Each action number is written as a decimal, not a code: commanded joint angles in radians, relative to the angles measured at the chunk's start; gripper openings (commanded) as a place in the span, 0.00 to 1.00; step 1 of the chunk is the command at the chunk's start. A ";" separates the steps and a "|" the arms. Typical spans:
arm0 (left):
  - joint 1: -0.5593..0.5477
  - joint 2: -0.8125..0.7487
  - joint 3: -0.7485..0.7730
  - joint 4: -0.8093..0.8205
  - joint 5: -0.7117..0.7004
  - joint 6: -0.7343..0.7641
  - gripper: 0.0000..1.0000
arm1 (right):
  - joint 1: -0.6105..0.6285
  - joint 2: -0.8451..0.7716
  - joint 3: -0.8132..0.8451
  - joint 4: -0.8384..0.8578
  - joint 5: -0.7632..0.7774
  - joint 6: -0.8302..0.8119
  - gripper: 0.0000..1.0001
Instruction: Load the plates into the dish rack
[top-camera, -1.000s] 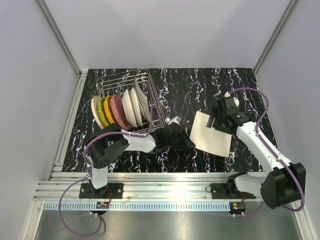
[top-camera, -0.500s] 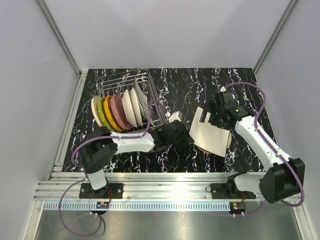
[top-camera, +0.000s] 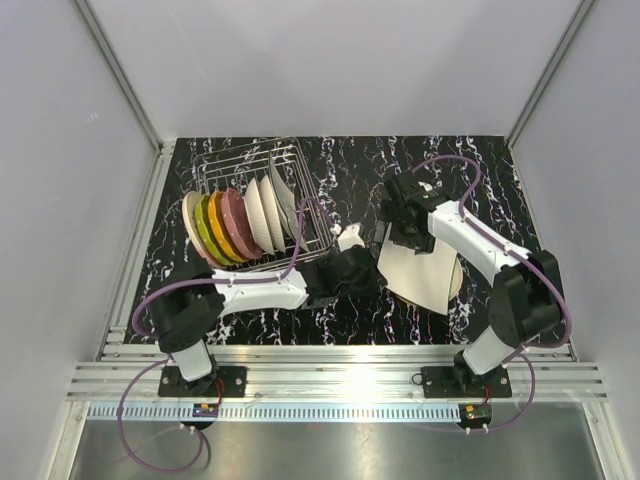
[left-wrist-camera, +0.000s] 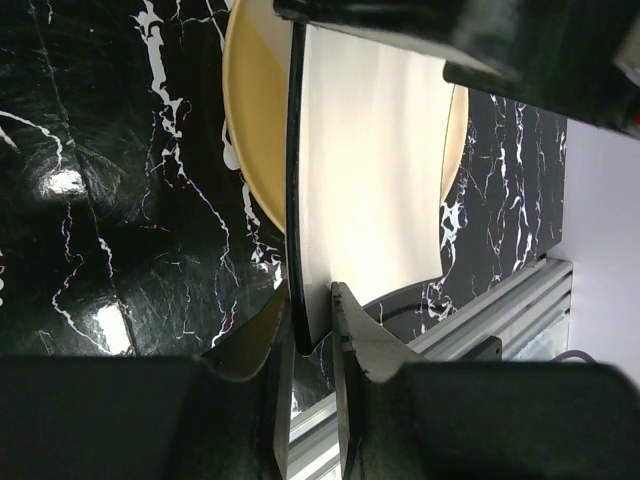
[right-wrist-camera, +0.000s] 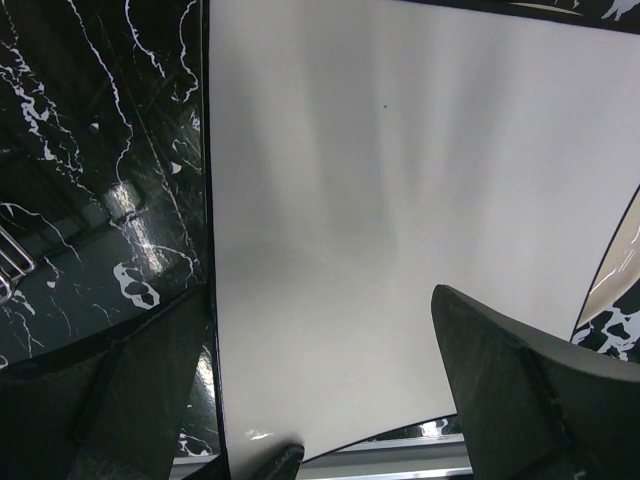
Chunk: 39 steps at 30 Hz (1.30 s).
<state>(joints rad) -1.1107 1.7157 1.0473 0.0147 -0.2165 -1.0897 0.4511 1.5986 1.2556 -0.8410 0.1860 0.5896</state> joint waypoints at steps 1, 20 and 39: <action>-0.020 -0.068 0.040 -0.004 -0.127 0.077 0.00 | 0.004 0.029 0.065 -0.041 0.076 0.015 1.00; -0.109 -0.117 0.122 -0.131 -0.348 0.165 0.00 | 0.041 0.058 0.093 -0.053 0.098 0.021 0.84; -0.153 -0.090 0.272 -0.219 -0.426 0.228 0.18 | 0.031 0.040 0.228 -0.159 0.144 -0.060 0.00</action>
<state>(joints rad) -1.2888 1.6718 1.2888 -0.1329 -0.4965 -0.8974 0.5144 1.6169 1.4956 -1.0954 0.4377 0.5964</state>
